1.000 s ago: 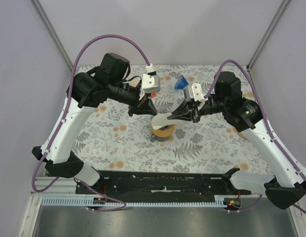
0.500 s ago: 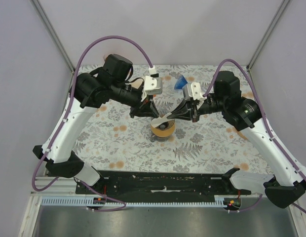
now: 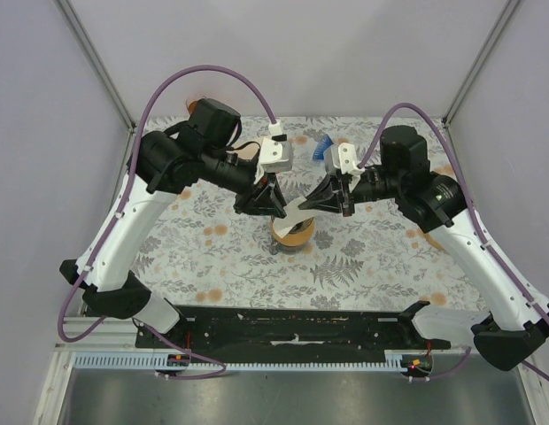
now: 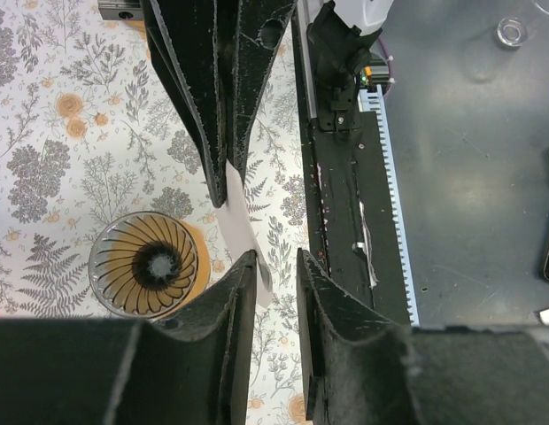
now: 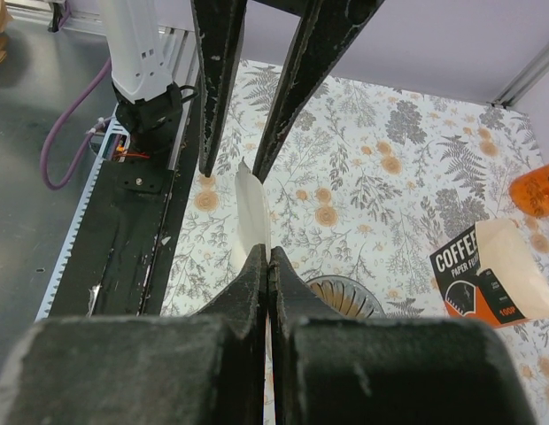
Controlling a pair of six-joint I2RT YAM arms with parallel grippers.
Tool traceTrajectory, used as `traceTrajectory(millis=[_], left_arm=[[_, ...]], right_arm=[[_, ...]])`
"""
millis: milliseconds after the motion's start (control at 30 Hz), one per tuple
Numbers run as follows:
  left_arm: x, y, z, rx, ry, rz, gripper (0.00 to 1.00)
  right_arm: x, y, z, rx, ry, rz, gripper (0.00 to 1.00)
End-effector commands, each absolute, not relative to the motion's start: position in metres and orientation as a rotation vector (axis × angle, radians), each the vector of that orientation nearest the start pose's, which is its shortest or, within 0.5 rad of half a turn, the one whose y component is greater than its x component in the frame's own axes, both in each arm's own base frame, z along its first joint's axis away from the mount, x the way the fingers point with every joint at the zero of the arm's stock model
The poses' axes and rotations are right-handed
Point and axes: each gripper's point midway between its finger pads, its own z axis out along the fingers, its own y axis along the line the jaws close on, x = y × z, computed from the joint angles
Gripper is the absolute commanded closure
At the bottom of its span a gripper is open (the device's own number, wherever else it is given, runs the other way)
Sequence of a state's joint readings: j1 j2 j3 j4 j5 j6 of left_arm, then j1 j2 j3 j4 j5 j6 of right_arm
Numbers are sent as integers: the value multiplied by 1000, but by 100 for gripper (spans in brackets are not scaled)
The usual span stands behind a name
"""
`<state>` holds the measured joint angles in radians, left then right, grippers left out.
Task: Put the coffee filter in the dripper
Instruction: Place the coffee filter in the coffee dripper.
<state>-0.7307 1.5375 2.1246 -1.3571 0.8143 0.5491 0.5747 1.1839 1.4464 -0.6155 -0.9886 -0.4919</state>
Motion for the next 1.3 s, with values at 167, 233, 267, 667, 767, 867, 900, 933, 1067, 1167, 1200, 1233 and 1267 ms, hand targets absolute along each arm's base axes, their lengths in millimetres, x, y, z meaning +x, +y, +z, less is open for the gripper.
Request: traceTrajectory(millis=[167,233,267,667,767,867,900,933,1067,1167,1200,1233,1267], left_arm=[[153,-281,389,1665,1560,-982,83],[160,-279,390,1660,1562,-916,83],[165,-276,391,1652,1563,-876,84],[169,-269,402,1637,1542,-802,88],[164,-268,401,1653,1536,-823,92],[164,-268,399,1658,1543,-828,96],[163,-269,398,1663,1543,-833,96],[161,-268,396,1670,1549,-845,96],[159,-268,390,1685,1564,-858,92],[160,-269,385,1687,1579,-865,92],[160,-270,383,1689,1586,-872,93],[160,-270,382,1691,1589,-876,93],[160,-271,380,1693,1596,-879,93]], right_arm=[[183,280,398,-1441,1150,985,100],[183,279,398,-1440,1150,981,100],[182,279,397,-1441,1151,981,100],[180,278,395,-1444,1155,982,100],[180,278,395,-1444,1154,984,100],[180,278,395,-1443,1156,985,100],[180,278,395,-1444,1153,985,100],[180,278,395,-1444,1154,984,100],[180,278,395,-1444,1158,984,100],[181,278,394,-1443,1161,983,100],[180,278,394,-1444,1160,984,100],[182,278,394,-1441,1163,981,100],[181,278,394,-1443,1162,984,100]])
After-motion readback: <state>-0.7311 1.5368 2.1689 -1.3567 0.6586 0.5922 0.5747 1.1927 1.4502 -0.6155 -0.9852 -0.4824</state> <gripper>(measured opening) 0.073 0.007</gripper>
